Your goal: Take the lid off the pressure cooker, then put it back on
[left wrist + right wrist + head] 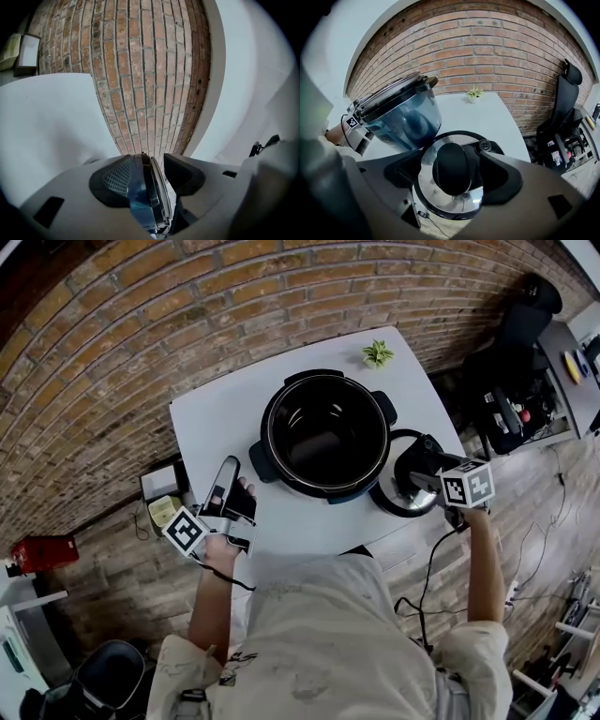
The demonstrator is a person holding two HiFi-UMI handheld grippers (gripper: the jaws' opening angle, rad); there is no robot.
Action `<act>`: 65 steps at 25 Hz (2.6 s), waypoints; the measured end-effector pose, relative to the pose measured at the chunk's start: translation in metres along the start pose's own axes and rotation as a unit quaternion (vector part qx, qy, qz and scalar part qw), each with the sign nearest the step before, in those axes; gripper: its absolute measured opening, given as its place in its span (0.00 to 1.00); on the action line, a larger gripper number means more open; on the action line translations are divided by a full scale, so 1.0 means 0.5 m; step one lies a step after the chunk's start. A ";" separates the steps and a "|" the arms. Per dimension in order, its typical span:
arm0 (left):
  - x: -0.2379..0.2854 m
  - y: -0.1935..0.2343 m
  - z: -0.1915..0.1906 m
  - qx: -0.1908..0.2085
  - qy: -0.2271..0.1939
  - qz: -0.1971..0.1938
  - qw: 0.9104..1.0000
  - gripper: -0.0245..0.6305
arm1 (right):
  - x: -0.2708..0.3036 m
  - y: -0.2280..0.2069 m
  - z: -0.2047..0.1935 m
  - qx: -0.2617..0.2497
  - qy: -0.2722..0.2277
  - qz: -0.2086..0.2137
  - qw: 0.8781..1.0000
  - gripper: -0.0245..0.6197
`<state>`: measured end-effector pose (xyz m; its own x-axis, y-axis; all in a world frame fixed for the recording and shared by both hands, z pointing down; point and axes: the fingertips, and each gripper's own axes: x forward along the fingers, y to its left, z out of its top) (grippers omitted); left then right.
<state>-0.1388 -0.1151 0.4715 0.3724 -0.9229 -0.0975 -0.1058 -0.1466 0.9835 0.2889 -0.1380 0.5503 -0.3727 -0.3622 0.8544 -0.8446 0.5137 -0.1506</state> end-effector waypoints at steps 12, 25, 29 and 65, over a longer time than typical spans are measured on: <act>0.013 -0.011 -0.010 -0.014 0.004 -0.010 1.000 0.39 | 0.009 0.005 0.005 -0.027 0.021 -0.001 0.999 0.66; 0.063 -0.012 -0.084 -0.031 0.059 -0.024 0.997 0.40 | 0.052 0.004 -0.007 -0.109 0.091 -0.009 0.990 0.66; 0.065 -0.008 -0.089 -0.033 0.062 -0.020 0.997 0.40 | 0.073 -0.001 -0.024 -0.125 0.121 -0.007 0.985 0.66; 0.067 -0.007 -0.090 -0.039 0.078 0.007 0.996 0.15 | 0.105 0.000 -0.052 -0.144 0.189 -0.002 0.971 0.50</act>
<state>-0.0845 -0.1294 0.4719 0.5102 -0.8576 -0.0656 -0.0425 -0.1014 0.9939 0.2794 -0.1368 0.6083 -0.1555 -0.0811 0.9845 -0.6837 0.7282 -0.0480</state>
